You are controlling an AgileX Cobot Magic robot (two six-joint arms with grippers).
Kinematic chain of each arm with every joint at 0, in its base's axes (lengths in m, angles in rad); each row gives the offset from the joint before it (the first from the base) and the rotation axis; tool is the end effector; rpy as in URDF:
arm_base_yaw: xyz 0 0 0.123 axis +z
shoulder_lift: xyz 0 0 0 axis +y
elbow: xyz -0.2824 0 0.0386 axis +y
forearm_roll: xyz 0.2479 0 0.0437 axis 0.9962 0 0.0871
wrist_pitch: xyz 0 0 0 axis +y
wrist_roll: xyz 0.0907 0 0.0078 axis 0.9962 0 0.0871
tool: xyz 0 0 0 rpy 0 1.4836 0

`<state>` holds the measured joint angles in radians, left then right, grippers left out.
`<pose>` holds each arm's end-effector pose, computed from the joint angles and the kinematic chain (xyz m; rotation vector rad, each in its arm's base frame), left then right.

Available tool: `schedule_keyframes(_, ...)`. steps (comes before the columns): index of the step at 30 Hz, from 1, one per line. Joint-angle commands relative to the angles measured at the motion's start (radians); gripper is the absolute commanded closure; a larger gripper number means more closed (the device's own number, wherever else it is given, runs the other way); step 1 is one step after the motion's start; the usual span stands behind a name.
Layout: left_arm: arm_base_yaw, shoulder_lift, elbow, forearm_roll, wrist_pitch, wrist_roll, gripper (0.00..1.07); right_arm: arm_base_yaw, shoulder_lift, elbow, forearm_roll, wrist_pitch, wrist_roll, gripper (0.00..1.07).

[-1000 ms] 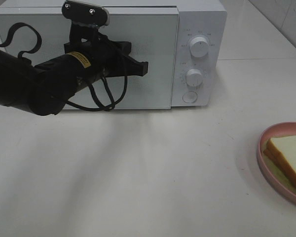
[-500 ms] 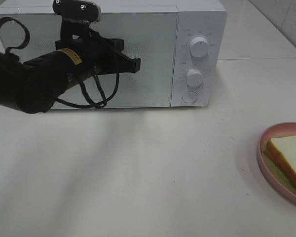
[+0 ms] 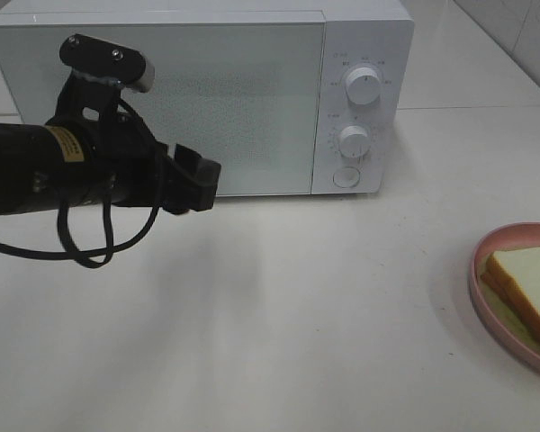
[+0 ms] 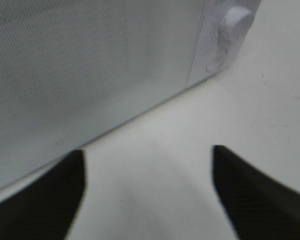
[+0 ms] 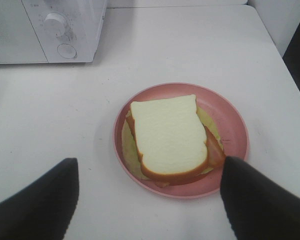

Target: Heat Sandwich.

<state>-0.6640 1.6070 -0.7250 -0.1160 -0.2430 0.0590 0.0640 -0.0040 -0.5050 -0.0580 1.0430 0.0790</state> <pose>0.2516 -0.1937 0.1923 0.6299 2.0550 -0.3929 -0.0051 -0.0049 0.2801 0.0175 2.0163 0.0218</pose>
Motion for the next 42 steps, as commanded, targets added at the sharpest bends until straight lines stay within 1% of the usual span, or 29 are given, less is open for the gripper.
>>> schedule_keyframes(1, -0.004, -0.039, 0.002, 0.009, 0.140, -0.006, 0.06, -0.005, -0.027, 0.003, -0.003, -0.004, -0.011, 0.32)
schedule_keyframes(5, -0.004, -0.090, 0.002, 0.025, 0.305, 0.003, 0.07, -0.005, -0.027, 0.003, -0.003, -0.004, -0.011, 0.32)
schedule_keyframes(7, -0.004, -0.103, 0.002, 0.026, 0.336, 0.003, 0.07, -0.005, -0.027, 0.003, -0.003, -0.004, -0.011, 0.32)
schedule_keyframes(8, -0.004, -0.133, 0.002, 0.029, 0.421, 0.003, 0.07, -0.005, -0.027, 0.003, -0.003, -0.004, -0.011, 0.32)
schedule_keyframes(9, -0.004, -0.152, 0.002, 0.030, 0.459, 0.003, 0.07, -0.005, -0.027, 0.003, -0.003, -0.004, -0.011, 0.32)
schedule_keyframes(11, -0.004, -0.171, 0.001, 0.033, 0.505, 0.003, 0.07, -0.005, -0.027, 0.003, -0.003, -0.004, -0.011, 0.32)
schedule_keyframes(12, -0.004, -0.190, -0.001, 0.044, 0.551, 0.003, 0.07, -0.005, -0.027, 0.003, -0.003, -0.004, -0.011, 0.32)
schedule_keyframes(13, -0.004, -0.216, -0.016, 0.075, 0.663, -0.002, 0.08, -0.005, -0.027, 0.003, -0.003, -0.004, -0.011, 0.32)
schedule_keyframes(14, -0.004, -0.226, -0.026, 0.087, 0.712, -0.009, 0.08, -0.005, -0.027, 0.003, -0.003, -0.004, -0.011, 0.32)
schedule_keyframes(15, -0.004, -0.226, -0.026, 0.087, 0.712, -0.009, 0.08, -0.005, -0.027, 0.003, -0.003, -0.004, -0.011, 0.32)
schedule_keyframes(16, -0.004, -0.235, -0.041, 0.098, 0.771, -0.019, 0.08, -0.005, -0.027, 0.003, -0.003, -0.004, -0.011, 0.32)
schedule_keyframes(17, -0.004, -0.246, -0.077, 0.116, 0.874, -0.052, 0.08, -0.005, -0.027, 0.003, -0.003, -0.004, -0.011, 0.32)
schedule_keyframes(18, -0.004, -0.248, -0.097, 0.135, 0.927, -0.068, 0.08, -0.005, -0.027, 0.003, -0.003, -0.004, -0.011, 0.32)
schedule_keyframes(19, -0.004, -0.248, -0.097, 0.135, 0.927, -0.068, 0.08, -0.005, -0.027, 0.003, -0.003, -0.004, -0.011, 0.32)
schedule_keyframes(22, -0.004, -0.261, -0.154, 0.188, 1.083, -0.137, 0.08, -0.005, -0.027, 0.003, -0.003, -0.004, -0.011, 0.32)
schedule_keyframes(24, -0.004, -0.269, -0.164, 0.202, 1.110, -0.148, 0.08, -0.005, -0.027, 0.003, -0.003, -0.004, -0.011, 0.32)
schedule_keyframes(26, 0.030, -0.291, -0.169, 0.201, 1.150, -0.155, 0.08, -0.005, -0.027, 0.003, -0.003, -0.004, -0.011, 0.32)
schedule_keyframes(27, 0.056, -0.295, -0.169, 0.190, 1.166, -0.150, 0.08, -0.005, -0.027, 0.003, -0.003, -0.004, -0.011, 0.32)
schedule_keyframes(28, 0.056, -0.295, -0.169, 0.190, 1.166, -0.150, 0.08, -0.005, -0.027, 0.003, -0.003, -0.004, -0.011, 0.32)
schedule_keyframes(29, 0.088, -0.303, -0.169, 0.174, 1.187, -0.137, 0.08, -0.005, -0.027, 0.003, -0.003, -0.004, -0.011, 0.32)
schedule_keyframes(30, 0.156, -0.315, -0.169, 0.140, 1.226, -0.094, 0.08, -0.005, -0.027, 0.003, -0.003, -0.004, -0.011, 0.32)
schedule_keyframes(32, 0.228, -0.332, -0.169, 0.097, 1.261, -0.035, 0.08, -0.005, -0.027, 0.003, -0.003, -0.004, -0.011, 0.32)
schedule_keyframes(33, 0.228, -0.332, -0.169, 0.097, 1.261, -0.035, 0.08, -0.005, -0.027, 0.003, -0.003, -0.004, -0.011, 0.32)
schedule_keyframes(34, 0.308, -0.364, -0.169, 0.055, 1.282, -0.006, 0.08, -0.005, -0.027, 0.003, -0.003, -0.004, -0.011, 0.32)
schedule_keyframes(37, 0.398, -0.417, -0.169, 0.014, 1.314, -0.007, 0.08, -0.005, -0.027, 0.003, -0.003, -0.004, -0.011, 0.32)
schedule_keyframes(38, 0.398, -0.417, -0.169, 0.014, 1.314, -0.007, 0.08, -0.005, -0.027, 0.003, -0.003, -0.004, -0.011, 0.32)
schedule_keyframes(39, 0.441, -0.451, -0.169, 0.013, 1.345, -0.023, 0.08, -0.005, -0.027, 0.003, -0.003, -0.004, -0.011, 0.32)
schedule_keyframes(40, 0.463, -0.470, -0.169, 0.019, 1.364, -0.034, 0.08, -0.005, -0.027, 0.003, -0.003, -0.004, -0.011, 0.32)
schedule_keyframes(42, 0.479, -0.487, -0.169, 0.024, 1.380, -0.041, 0.08, -0.005, -0.027, 0.003, -0.003, -0.004, -0.011, 0.32)
